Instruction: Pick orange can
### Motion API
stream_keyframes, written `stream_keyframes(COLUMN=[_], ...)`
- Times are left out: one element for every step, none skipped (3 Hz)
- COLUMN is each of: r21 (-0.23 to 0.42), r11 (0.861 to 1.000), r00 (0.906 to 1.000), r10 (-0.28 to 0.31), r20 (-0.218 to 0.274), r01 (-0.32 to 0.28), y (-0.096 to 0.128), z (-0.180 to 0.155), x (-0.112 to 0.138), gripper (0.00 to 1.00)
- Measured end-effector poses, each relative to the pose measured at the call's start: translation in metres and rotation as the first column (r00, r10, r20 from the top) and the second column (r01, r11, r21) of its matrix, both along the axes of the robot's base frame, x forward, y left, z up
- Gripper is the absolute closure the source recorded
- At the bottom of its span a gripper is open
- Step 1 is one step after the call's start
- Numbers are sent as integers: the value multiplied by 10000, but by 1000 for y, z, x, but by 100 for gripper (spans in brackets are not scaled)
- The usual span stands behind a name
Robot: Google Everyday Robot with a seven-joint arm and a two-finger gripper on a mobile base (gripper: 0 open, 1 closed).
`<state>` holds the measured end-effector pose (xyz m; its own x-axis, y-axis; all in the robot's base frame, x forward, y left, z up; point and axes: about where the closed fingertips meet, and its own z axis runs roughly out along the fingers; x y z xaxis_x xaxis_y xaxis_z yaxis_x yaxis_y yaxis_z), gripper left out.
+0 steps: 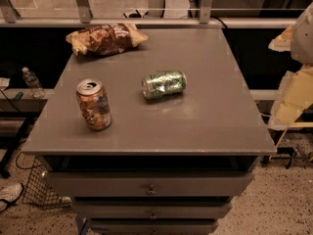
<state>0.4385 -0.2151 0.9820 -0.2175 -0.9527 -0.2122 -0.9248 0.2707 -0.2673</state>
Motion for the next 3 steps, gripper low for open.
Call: stream_keyframes(r21=[0,722,2365], r11=[10000,9974,9680], r00=[10000,9996,9945], r10=[0,-100,663], r20=[2,250,812], r01=[0,82,-838], y=[0,12,53], z=[0,2,9], x=[0,9,39], gripper=[0,0,0])
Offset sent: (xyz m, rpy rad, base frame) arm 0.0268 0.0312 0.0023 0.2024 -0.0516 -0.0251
